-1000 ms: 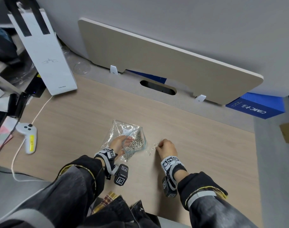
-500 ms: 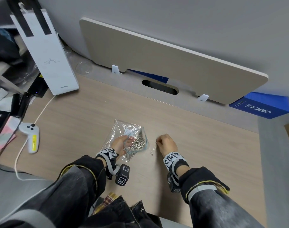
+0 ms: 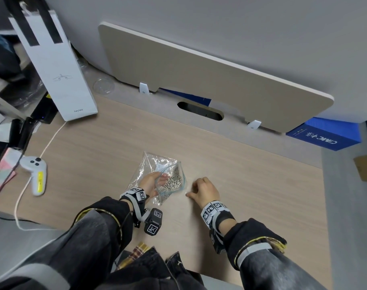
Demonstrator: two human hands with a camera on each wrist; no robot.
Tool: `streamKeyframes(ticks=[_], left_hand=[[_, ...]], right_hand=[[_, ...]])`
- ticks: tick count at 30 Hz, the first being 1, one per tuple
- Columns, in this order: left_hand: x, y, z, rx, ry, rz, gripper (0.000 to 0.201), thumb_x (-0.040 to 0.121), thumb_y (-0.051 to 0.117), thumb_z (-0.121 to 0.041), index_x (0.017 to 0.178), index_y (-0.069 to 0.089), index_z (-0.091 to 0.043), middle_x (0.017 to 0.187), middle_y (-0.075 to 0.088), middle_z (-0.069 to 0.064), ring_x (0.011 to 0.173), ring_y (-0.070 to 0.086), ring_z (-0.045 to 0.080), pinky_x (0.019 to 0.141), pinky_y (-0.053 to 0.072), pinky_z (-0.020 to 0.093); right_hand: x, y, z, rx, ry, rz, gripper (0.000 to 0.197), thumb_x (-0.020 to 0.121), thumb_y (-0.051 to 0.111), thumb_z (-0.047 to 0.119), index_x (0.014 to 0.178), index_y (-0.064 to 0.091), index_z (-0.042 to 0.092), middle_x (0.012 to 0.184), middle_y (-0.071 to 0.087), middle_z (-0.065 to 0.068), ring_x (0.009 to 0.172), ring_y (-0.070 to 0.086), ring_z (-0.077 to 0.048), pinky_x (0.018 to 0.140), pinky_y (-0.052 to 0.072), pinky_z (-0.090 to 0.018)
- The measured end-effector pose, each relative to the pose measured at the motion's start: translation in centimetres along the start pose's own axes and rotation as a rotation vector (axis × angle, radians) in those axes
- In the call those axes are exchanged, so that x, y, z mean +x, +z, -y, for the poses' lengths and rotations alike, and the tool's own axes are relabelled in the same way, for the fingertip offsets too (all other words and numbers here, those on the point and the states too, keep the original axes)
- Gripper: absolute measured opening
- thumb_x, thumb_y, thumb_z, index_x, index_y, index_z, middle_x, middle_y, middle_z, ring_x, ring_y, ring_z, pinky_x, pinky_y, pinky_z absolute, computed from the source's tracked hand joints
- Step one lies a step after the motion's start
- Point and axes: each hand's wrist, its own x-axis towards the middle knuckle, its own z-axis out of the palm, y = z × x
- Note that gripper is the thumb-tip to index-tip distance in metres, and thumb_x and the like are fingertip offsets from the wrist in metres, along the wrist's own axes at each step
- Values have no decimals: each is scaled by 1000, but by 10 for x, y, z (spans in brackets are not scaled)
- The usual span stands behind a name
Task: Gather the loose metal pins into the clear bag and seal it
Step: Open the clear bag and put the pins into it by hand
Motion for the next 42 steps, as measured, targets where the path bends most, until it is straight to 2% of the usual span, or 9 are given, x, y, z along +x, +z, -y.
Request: streamKeyframes(ticks=[3,9,17,25,31,34,37,40,42], left_hand=[[0,0,0,-1,-1,-1,34,98,42,-26,118,58,-3,122,65,9,119,55,24,110,31,60],[1,-2,1,-12,6,-12,29,99,43,-25,110,61,-5,117,67,9,119,56,25,106,40,56],[3,-1,2,2,10,-24,33,99,43,-26,113,62,-3,119,67,10,114,58,23,105,41,57],[6,-4,3,-3,6,-16,31,97,45,-27,109,63,-6,116,69,8,117,58,24,104,41,58],[2,-2,2,1,4,-28,27,97,45,-26,105,64,-8,116,69,8,114,59,23,107,38,57],[0,0,0,-5,3,-41,25,97,46,-25,103,64,-9,118,68,10,117,58,24,108,37,55],[2,-2,2,3,10,-30,29,98,45,-25,110,63,-5,118,68,9,117,58,24,107,38,56],[3,-2,2,3,8,-22,26,97,46,-26,103,64,-9,116,68,8,118,57,24,106,39,56],[2,-1,0,-5,5,-23,23,97,46,-24,99,64,-10,115,67,8,119,56,25,106,39,54]], right_hand=[[-1,3,3,-37,-9,-6,30,82,68,30,104,59,11,111,55,-7,106,54,-27,84,45,-34],[2,3,5,-27,27,-13,15,86,56,14,98,64,9,106,61,-10,100,59,-31,80,48,-34],[6,-3,9,56,138,19,15,81,56,12,91,66,12,102,67,-10,96,62,-30,77,48,-31],[4,-1,14,106,216,18,6,78,59,15,85,61,16,101,65,-7,93,62,-28,69,40,-26],[6,0,14,89,201,53,17,77,64,22,90,63,13,100,65,-8,92,62,-30,71,44,-28],[9,-5,10,177,205,80,14,74,68,24,81,61,15,88,63,-6,80,58,-24,67,40,-24],[14,-14,6,385,241,48,10,71,69,20,68,60,15,68,61,-1,65,56,-19,55,41,-22],[18,-26,8,621,275,-15,13,69,67,12,61,58,14,53,57,-2,46,52,-19,47,45,-26],[21,-34,15,669,221,8,19,71,66,8,58,55,15,50,54,-1,42,48,-16,42,42,-24]])
